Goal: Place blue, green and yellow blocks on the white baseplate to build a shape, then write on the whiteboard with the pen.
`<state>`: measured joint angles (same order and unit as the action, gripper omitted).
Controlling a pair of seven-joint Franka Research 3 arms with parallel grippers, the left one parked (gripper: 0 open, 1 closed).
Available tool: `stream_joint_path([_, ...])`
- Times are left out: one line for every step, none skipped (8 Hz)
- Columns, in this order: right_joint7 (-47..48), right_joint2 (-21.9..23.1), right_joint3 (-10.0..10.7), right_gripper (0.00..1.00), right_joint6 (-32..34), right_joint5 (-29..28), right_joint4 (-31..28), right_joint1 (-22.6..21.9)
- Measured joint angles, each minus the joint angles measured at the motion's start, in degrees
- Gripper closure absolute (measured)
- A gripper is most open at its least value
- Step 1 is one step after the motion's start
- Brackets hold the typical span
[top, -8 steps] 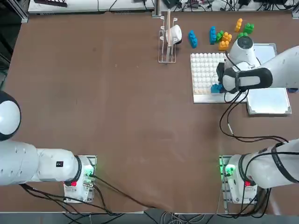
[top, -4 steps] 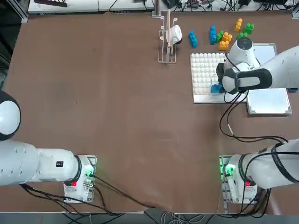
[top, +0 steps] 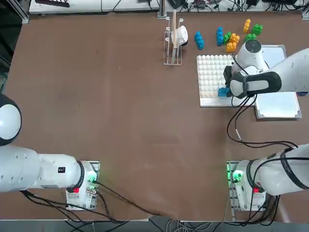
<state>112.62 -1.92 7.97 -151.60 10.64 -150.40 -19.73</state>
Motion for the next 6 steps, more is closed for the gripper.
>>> stream_joint_path([0.0, 0.0, 0.0, 0.6, 0.0, 0.1, 0.0, 0.0])
stream_joint_path([0.0, 0.0, 0.0, 0.6, 0.0, 0.1, 0.0, 0.0])
stream_joint_path([-0.1, 0.1, 0.0, 0.57, 0.0, 0.1, -0.1, 0.0])
stream_joint_path([-0.4, 0.0, -0.1, 0.42, 0.1, 0.1, -0.2, -0.5])
stream_joint_path([-1.2, 0.2, -0.2, 0.26, 0.9, 0.1, -0.2, -1.1])
stream_joint_path([-2.8, 1.2, -0.3, 0.06, 2.9, 0.1, 0.3, -1.5])
